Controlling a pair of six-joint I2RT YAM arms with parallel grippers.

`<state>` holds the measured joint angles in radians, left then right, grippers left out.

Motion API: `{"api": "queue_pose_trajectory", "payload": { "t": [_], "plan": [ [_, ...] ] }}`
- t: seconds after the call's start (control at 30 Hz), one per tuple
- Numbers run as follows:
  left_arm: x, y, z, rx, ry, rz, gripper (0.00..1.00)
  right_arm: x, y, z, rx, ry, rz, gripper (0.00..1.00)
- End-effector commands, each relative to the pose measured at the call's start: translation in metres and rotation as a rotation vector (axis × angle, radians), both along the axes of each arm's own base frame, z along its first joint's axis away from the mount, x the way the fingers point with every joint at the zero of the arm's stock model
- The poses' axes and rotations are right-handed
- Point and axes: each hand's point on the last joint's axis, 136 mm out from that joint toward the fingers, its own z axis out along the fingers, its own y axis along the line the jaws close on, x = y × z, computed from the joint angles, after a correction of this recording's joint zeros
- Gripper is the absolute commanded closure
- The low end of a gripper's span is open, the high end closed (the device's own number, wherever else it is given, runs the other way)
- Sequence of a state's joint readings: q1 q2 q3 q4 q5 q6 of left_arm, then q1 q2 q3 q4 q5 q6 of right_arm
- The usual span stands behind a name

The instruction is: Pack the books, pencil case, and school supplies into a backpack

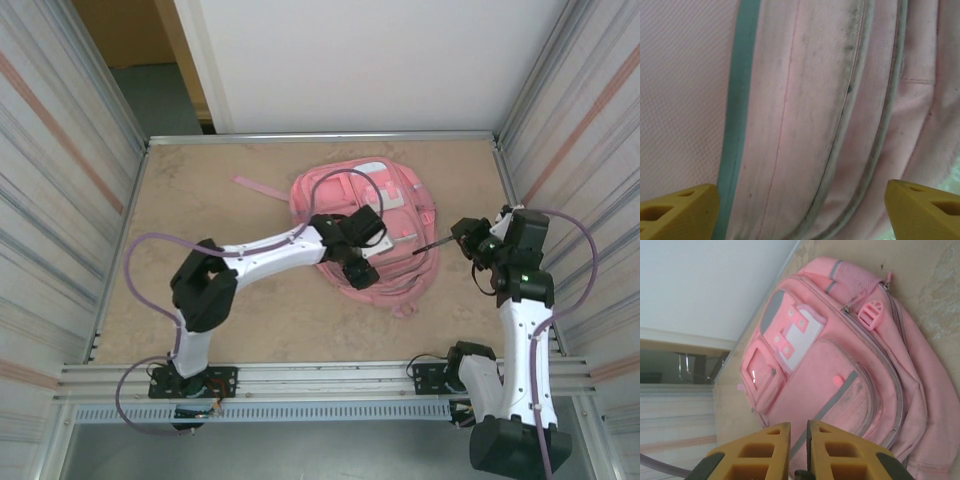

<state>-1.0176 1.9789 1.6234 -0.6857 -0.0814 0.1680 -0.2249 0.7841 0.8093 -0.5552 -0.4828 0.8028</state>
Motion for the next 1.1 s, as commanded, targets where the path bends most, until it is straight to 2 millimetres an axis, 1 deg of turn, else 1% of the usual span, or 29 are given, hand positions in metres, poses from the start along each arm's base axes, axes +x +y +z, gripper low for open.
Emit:
{"api": "queue_pose_trajectory", "payload": {
  "t": [0.0, 0.07, 0.1, 0.13, 0.2, 0.23, 0.27, 0.33, 0.4, 0.43, 0.47, 0.53, 0.6, 0.63, 0.7, 0.77, 0.83, 0.93, 1.0, 1.03, 1.07],
  "plan": [
    [0.02, 0.005, 0.009, 0.134, -0.156, -0.002, 0.22, -0.002, 0.009, -0.008, 0.045, 0.018, 0.042, 0.89],
    [0.029, 0.002, 0.003, 0.164, -0.182, 0.009, 0.34, 0.0, 0.01, -0.009, 0.06, 0.021, 0.049, 0.89],
    [0.032, 0.002, 0.003, 0.18, -0.192, 0.018, 0.44, 0.001, 0.01, -0.01, 0.065, 0.028, 0.048, 0.89],
    [0.034, 0.003, -0.007, 0.219, -0.183, 0.02, 0.53, 0.001, 0.01, -0.011, 0.072, 0.031, 0.046, 0.89],
    [0.036, 0.003, -0.008, 0.241, -0.185, 0.025, 0.7, 0.002, 0.012, -0.011, 0.084, 0.027, 0.048, 0.89],
    [0.035, 0.003, -0.007, 0.236, -0.187, 0.027, 0.75, 0.002, 0.013, -0.009, 0.087, 0.022, 0.054, 0.89],
    [0.036, 0.002, -0.005, 0.229, -0.19, 0.029, 0.78, 0.002, 0.013, -0.009, 0.088, 0.023, 0.058, 0.89],
    [0.038, 0.002, 0.01, 0.208, -0.204, 0.07, 0.92, 0.001, 0.014, -0.011, 0.084, 0.031, 0.066, 0.89],
    [0.04, 0.003, 0.025, 0.176, -0.217, 0.099, 1.0, -0.003, 0.013, -0.02, 0.074, 0.061, 0.058, 0.89],
    [0.04, 0.004, 0.041, 0.141, -0.233, 0.114, 1.0, -0.004, 0.012, -0.024, 0.069, 0.071, 0.055, 0.89],
    [0.043, 0.005, 0.05, 0.106, -0.238, 0.128, 1.0, -0.005, 0.012, -0.029, 0.064, 0.081, 0.058, 0.89],
    [0.047, 0.006, 0.064, 0.025, -0.22, 0.153, 1.0, -0.008, 0.01, -0.039, 0.067, 0.118, 0.05, 0.88],
    [0.058, 0.011, 0.079, -0.055, -0.2, 0.219, 1.0, -0.014, 0.009, -0.052, 0.089, 0.17, 0.023, 0.88],
    [0.057, 0.011, 0.083, -0.083, -0.173, 0.227, 1.0, -0.014, 0.012, -0.056, 0.119, 0.181, 0.029, 0.88],
    [0.057, 0.01, 0.095, -0.158, -0.111, 0.232, 1.0, -0.013, 0.027, -0.061, 0.206, 0.188, 0.073, 0.89],
    [0.054, 0.004, 0.105, -0.224, -0.073, 0.227, 1.0, -0.01, 0.038, -0.068, 0.258, 0.206, 0.085, 0.88],
    [0.049, -0.002, 0.116, -0.271, -0.053, 0.226, 1.0, -0.002, 0.047, -0.074, 0.291, 0.217, 0.06, 0.88],
    [0.033, -0.015, 0.131, -0.334, -0.008, 0.178, 1.0, 0.019, 0.066, -0.076, 0.348, 0.194, 0.028, 0.88],
    [0.028, -0.022, 0.134, -0.369, 0.015, 0.153, 1.0, 0.03, 0.077, -0.079, 0.335, 0.196, 0.003, 0.88],
    [0.027, -0.024, 0.135, -0.378, 0.019, 0.152, 1.0, 0.036, 0.079, -0.088, 0.33, 0.221, -0.021, 0.88],
    [0.028, -0.026, 0.135, -0.382, 0.023, 0.155, 1.0, 0.041, 0.081, -0.092, 0.33, 0.227, -0.044, 0.88]
  ]
}}
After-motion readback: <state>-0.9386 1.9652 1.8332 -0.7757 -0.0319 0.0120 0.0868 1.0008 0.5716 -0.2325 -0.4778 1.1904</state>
